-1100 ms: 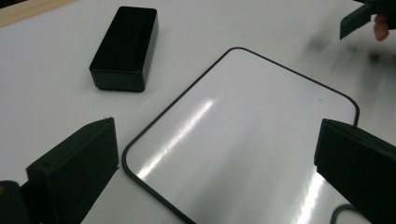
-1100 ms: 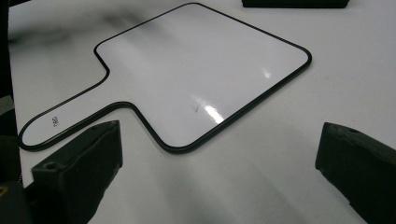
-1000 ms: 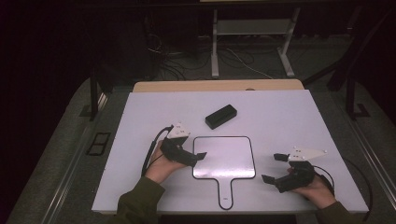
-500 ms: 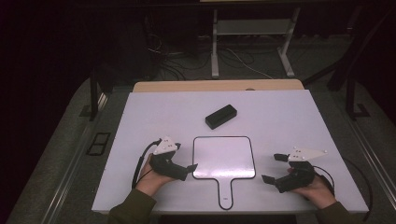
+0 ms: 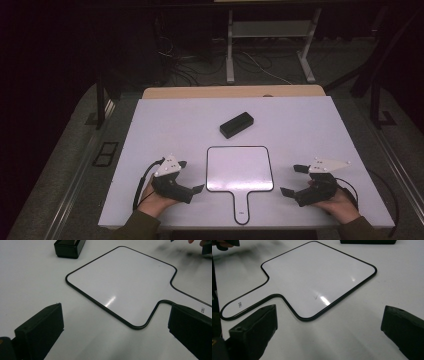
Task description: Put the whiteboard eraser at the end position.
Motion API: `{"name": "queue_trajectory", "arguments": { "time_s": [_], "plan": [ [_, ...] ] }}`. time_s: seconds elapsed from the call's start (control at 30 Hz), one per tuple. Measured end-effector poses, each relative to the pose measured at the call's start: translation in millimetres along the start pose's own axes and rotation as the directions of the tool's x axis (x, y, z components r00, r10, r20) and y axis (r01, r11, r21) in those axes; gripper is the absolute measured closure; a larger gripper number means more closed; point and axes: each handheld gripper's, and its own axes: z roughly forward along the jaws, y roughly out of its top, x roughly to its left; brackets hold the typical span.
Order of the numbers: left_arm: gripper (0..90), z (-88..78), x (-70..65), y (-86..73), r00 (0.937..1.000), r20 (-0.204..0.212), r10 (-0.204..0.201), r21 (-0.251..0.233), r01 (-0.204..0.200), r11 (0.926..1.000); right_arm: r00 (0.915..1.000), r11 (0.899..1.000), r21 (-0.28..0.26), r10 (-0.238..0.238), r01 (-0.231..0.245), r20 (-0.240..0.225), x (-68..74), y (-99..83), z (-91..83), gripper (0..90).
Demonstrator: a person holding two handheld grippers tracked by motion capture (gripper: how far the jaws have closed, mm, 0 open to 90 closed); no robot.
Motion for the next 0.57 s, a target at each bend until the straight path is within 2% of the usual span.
{"name": "queue_trajectory", "arguments": {
  "time_s": [0.37, 0.57],
  "plan": [
    [0.0, -1.3, 0.0, -3.5, 1.0000, 0.005, -0.008, 0.011, 0.007, 0.9999, 1.0000, 1.000, 0.001, 0.000, 0.000, 0.001, -0.1, -0.3, 0.2, 0.0],
    [0.0, 0.5, -0.7, -3.3, 0.9999, 0.014, 0.001, 0.019, -0.002, 0.9998, 1.0000, 1.000, 0.002, 0.001, -0.001, 0.002, 0.9, -0.2, 0.4, 0.0]
  ]
}}
